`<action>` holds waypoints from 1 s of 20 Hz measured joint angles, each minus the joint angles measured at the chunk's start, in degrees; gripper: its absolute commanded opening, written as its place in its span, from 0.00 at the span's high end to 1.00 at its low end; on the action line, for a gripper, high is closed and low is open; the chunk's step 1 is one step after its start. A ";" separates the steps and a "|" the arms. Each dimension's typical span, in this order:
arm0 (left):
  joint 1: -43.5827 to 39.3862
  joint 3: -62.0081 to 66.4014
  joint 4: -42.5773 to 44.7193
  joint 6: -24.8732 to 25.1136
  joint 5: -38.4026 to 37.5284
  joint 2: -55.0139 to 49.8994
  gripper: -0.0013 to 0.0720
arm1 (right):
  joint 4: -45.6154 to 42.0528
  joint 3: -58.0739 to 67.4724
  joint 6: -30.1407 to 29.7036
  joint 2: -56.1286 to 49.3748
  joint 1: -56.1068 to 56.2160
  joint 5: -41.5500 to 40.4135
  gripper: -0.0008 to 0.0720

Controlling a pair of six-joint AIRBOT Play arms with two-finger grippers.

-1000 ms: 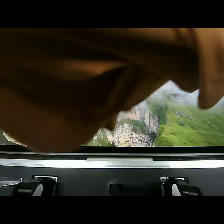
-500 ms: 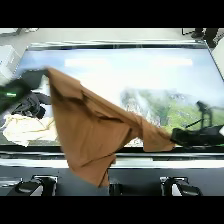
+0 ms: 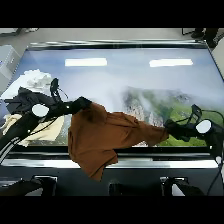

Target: Fold the clothes and pants, and hang the long-sleeved shirts on hangers.

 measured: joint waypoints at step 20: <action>18.38 -24.94 12.94 -5.44 -37.33 6.60 0.15 | 17.79 -3.72 -21.79 -8.41 -19.02 27.39 0.02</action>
